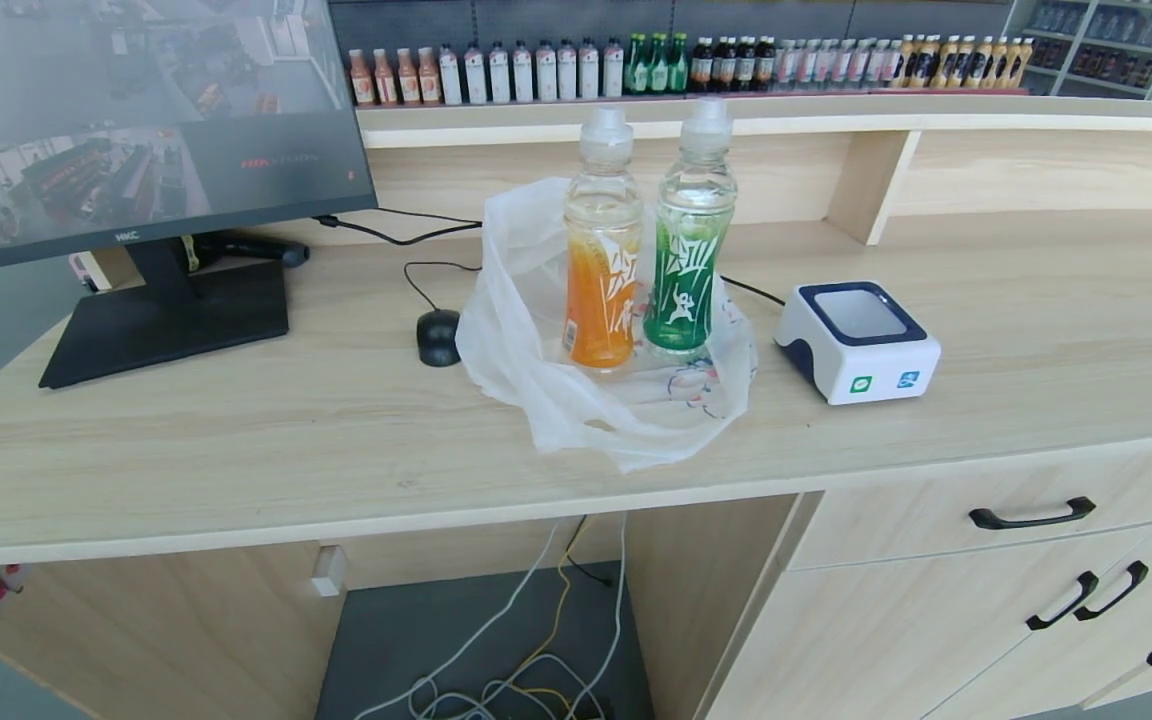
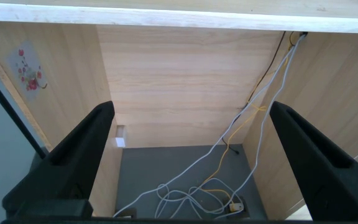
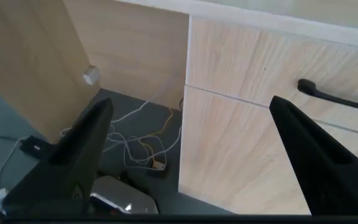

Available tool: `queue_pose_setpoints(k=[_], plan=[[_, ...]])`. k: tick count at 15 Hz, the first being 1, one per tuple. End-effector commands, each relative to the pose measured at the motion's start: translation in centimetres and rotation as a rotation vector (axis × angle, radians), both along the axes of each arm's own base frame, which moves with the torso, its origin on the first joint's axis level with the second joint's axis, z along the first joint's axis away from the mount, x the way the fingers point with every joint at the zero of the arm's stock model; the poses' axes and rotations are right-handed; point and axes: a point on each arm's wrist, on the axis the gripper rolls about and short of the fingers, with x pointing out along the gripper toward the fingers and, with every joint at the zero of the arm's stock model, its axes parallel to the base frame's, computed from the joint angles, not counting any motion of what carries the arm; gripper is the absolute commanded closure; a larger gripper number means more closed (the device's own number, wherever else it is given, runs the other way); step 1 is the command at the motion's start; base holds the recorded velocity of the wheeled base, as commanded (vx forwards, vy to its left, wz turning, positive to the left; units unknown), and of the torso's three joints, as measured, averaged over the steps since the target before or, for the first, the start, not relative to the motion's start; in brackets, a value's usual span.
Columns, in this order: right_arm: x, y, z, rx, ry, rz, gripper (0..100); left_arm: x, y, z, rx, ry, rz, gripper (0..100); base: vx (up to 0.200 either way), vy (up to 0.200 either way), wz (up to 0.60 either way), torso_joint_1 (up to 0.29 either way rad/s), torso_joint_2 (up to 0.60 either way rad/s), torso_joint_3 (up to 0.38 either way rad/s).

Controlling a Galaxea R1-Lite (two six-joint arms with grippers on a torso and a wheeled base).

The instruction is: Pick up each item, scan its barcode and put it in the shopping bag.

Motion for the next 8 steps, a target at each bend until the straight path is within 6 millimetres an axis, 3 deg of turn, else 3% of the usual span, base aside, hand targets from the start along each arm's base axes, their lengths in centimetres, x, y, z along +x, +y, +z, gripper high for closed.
queue_pose_setpoints(k=[1,8], plan=[[-3.43,-1.52,-2.21,-0.008,-0.063,0.028,0,0.0,0.0,0.0,-0.001,-0.001,0.001,0,0.0,0.0,0.0,0.0,0.0,0.0],[-3.47,-1.44,-2.88,-0.013,0.044,0.049,0,0.0,0.0,0.0,-0.002,-0.001,0.001,0,0.0,0.0,0.0,0.0,0.0,0.0]])
